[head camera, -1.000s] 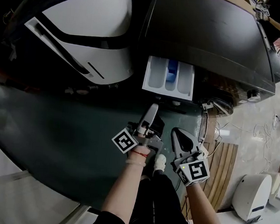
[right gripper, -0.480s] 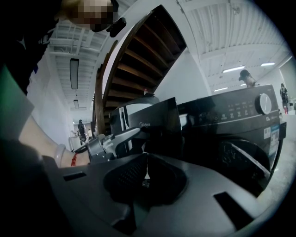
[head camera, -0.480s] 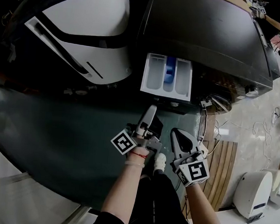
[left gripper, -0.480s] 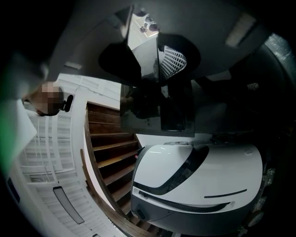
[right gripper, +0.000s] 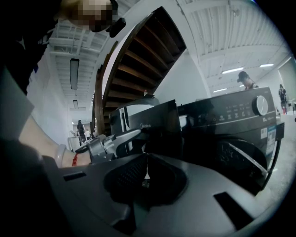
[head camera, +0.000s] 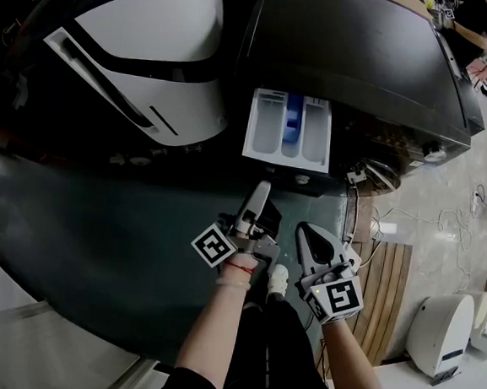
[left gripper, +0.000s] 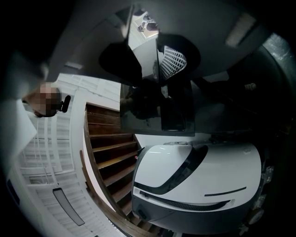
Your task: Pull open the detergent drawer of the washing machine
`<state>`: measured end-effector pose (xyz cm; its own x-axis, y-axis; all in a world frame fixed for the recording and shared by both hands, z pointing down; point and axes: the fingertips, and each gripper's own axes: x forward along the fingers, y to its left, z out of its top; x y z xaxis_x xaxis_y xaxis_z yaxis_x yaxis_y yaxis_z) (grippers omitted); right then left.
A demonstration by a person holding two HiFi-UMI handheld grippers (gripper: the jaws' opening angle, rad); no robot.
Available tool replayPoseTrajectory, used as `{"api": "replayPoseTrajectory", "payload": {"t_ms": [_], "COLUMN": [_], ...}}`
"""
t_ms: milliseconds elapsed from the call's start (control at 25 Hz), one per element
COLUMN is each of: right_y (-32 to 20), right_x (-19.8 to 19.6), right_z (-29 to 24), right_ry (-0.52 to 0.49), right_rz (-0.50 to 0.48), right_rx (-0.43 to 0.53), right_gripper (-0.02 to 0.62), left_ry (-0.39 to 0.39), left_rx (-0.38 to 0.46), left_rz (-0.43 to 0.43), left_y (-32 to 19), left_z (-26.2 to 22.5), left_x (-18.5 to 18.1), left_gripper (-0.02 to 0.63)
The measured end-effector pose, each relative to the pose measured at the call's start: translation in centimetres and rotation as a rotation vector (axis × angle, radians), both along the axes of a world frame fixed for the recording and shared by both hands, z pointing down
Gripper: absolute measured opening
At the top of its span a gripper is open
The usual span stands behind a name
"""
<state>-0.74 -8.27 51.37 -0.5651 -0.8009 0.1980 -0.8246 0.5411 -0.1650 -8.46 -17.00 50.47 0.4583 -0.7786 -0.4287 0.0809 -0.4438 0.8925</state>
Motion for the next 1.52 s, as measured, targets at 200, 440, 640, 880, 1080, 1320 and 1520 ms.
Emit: {"api": "replayPoseTrajectory", "payload": {"t_ms": [200, 440, 640, 880, 1080, 1320, 1520], "right_y": [0.5, 0.4, 0.4, 0.5, 0.9, 1.8, 2.5], "right_x": [0.3, 0.9, 1.2, 1.3, 1.0, 0.9, 1.5], "right_z": [-0.1, -1.0, -2.8, -5.1, -7.7, -10.1, -12.1], "right_ry": [0.007, -0.003, -0.002, 0.012, 0.009, 0.019, 0.022], "right_rz": [0.003, 0.015, 0.023, 0.015, -0.006, -0.029, -0.031], "right_rx": [0.005, 0.026, 0.039, 0.076, 0.092, 0.110, 0.124], "right_gripper": [0.012, 0.012, 0.012, 0.012, 0.012, 0.012, 0.012], "left_ry": [-0.004, -0.061, -0.229, -0.482, -0.660, -0.821, -0.900], "left_rx": [-0.011, -0.039, -0.062, 0.029, 0.114, 0.153, 0.174], "left_rz": [-0.005, -0.034, -0.045, -0.074, -0.073, -0.074, -0.082], "left_y": [0.1, 1.0, 2.8, 3.7, 4.3, 5.5, 6.7], "left_z": [0.2, 1.3, 2.0, -1.4, -4.9, -8.0, -9.9], "left_x": [0.0, -0.8, -1.8, -2.7, -2.8, -2.8, -3.0], "left_gripper": [0.117, 0.103, 0.020, 0.009, 0.008, 0.008, 0.008]}}
